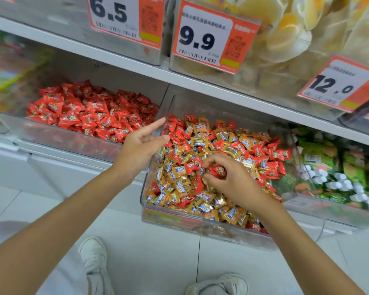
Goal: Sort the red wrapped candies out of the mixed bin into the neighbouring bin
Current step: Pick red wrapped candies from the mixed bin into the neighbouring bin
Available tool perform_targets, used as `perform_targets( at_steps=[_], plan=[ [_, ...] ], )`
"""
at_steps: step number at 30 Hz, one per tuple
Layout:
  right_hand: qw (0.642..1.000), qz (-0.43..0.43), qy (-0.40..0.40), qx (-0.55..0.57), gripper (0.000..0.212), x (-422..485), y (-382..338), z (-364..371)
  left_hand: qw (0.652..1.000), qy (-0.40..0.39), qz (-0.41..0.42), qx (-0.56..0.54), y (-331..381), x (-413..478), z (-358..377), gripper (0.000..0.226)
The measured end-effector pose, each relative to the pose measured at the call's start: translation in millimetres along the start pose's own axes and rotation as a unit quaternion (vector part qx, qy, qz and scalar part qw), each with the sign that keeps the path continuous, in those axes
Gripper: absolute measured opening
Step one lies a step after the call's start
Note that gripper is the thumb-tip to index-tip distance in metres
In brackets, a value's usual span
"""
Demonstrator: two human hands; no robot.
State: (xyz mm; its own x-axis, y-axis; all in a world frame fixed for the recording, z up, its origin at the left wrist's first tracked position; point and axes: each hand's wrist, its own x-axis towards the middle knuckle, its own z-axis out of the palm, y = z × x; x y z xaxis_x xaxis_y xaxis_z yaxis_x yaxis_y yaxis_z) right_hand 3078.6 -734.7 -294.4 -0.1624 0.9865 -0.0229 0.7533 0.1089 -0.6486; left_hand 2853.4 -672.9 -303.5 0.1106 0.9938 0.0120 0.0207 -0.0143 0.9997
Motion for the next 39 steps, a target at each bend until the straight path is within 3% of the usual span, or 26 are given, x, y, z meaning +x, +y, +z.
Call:
perform_targets(
  at_steps=[2,4,6,10,14,18,20,23,27,30,35,39],
  plan=[
    [0.998,0.001,-0.048,-0.036,0.027,-1.4,-1.6,7.3,1.000,0.003,0.001,-0.009,0.1,-0.8,1.0,0.045],
    [0.986,-0.024,-0.085,-0.141,0.044,-2.7,-1.2,18.0,1.000,0.010,0.007,-0.014,0.3,-3.0,2.5,0.044],
    [0.968,-0.054,-0.087,-0.229,0.041,-3.0,-0.7,25.7,1.000,0.020,0.016,-0.013,0.1,-5.5,3.4,0.042],
    [0.986,-0.050,-0.055,-0.147,0.024,-5.7,-0.2,24.4,0.999,0.034,0.029,-0.019,2.1,-12.8,3.2,0.041],
    [0.999,-0.018,-0.035,-0.031,0.026,-8.0,-3.1,14.5,0.998,-0.034,0.011,-0.059,1.0,-24.8,6.4,0.052],
    [0.999,0.017,-0.034,0.001,0.021,-10.6,-8.9,9.7,0.995,-0.072,0.005,-0.064,0.2,-24.4,4.9,0.059],
    [0.999,0.029,-0.036,0.008,0.006,-10.0,-11.0,8.6,0.996,-0.072,0.009,-0.059,0.2,-23.4,4.5,0.060],
    [0.998,0.036,-0.042,0.014,0.022,-7.6,-12.2,7.4,0.996,-0.058,0.012,-0.068,-1.3,-22.9,5.7,0.058],
    [0.997,0.023,-0.060,0.038,0.014,-6.1,-14.6,9.9,0.996,-0.047,0.007,-0.074,-3.1,-21.6,6.3,0.052],
    [0.994,0.006,-0.106,0.004,0.022,-6.6,-17.9,14.6,0.996,-0.046,-0.009,-0.079,-3.5,-21.3,6.5,0.053],
    [0.958,-0.070,-0.168,-0.220,0.032,-3.7,-21.4,34.3,0.996,-0.044,-0.023,-0.067,-4.6,-21.5,7.1,0.048],
    [0.962,-0.048,-0.163,-0.212,0.031,6.0,-22.3,34.7,0.997,-0.045,-0.027,-0.063,-2.6,-21.9,6.9,0.048]
  ],
)
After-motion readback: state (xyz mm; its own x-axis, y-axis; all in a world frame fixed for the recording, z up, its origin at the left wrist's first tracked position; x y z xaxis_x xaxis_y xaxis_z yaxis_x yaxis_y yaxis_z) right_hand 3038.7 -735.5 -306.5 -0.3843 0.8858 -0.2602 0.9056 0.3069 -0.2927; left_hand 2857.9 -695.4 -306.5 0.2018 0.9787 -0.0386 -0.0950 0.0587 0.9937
